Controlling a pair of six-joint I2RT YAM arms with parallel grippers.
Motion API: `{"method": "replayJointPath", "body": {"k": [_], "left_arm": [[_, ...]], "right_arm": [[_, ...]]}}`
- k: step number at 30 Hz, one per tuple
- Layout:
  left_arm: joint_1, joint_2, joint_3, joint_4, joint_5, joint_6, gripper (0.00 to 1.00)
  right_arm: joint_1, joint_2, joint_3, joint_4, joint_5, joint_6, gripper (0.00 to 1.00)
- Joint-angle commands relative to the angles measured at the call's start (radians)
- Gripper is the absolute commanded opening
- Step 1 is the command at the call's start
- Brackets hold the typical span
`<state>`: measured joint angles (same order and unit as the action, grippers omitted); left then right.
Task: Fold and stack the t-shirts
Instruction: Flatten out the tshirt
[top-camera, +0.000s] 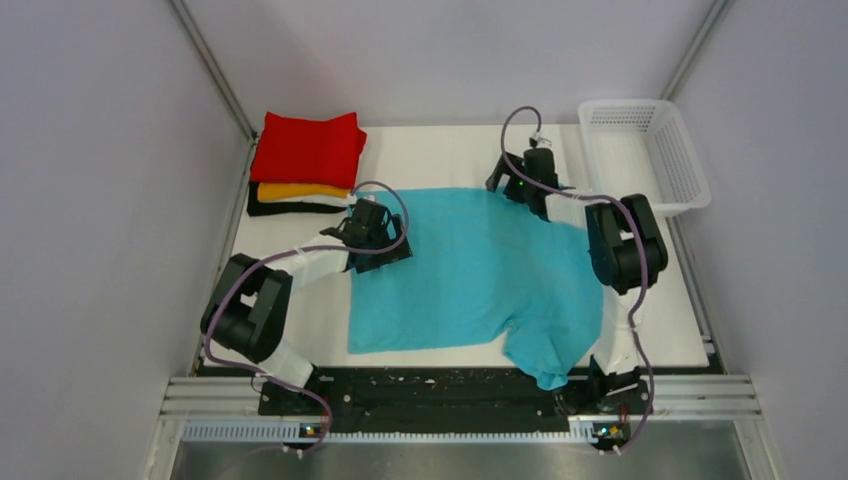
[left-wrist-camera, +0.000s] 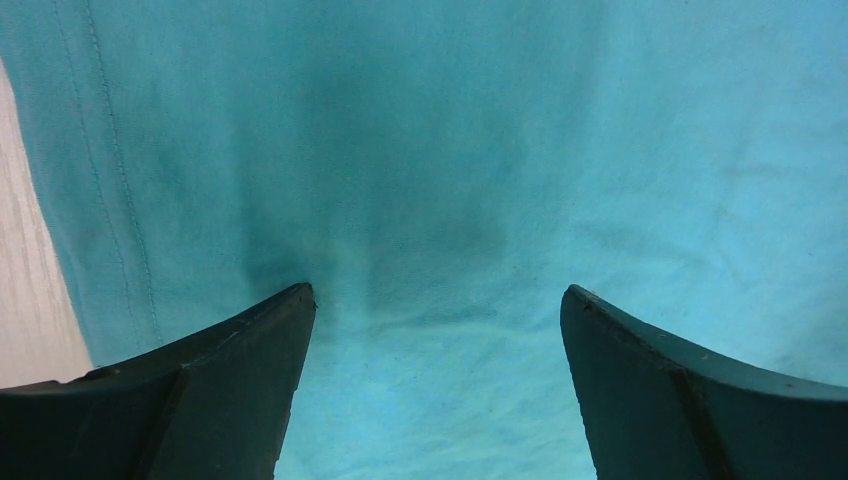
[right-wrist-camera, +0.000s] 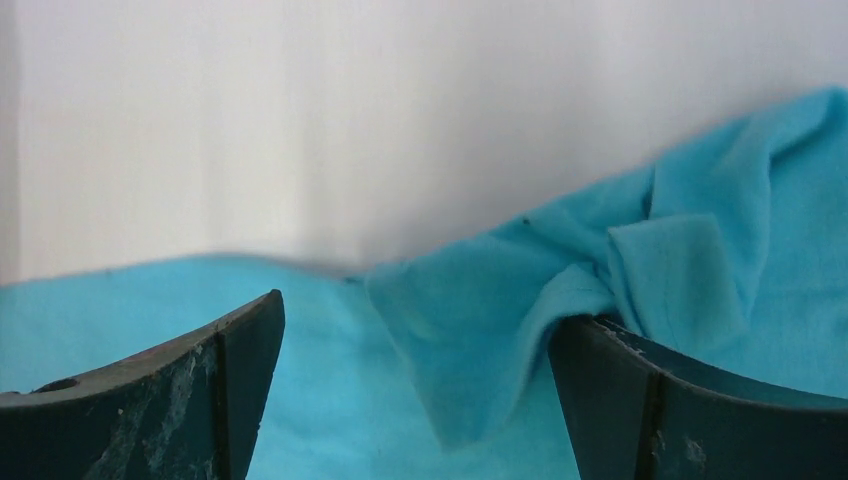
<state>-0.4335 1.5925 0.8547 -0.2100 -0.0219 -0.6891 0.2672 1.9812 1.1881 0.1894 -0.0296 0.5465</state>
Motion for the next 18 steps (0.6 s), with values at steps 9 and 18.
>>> {"method": "replayJointPath", "body": {"k": [9,18], "left_arm": [[0.006,0.009,-0.073,-0.084,-0.092,-0.012,0.99],[0.003,-0.080,-0.045,-0.101,-0.090,-0.001,0.99]], "right_arm": [[-0.037,0.459,0.899,-0.143,0.134,-0.173,0.98],[-0.039,0.231,0.869,-0.527,0.265,-0.303,0.99]]}}
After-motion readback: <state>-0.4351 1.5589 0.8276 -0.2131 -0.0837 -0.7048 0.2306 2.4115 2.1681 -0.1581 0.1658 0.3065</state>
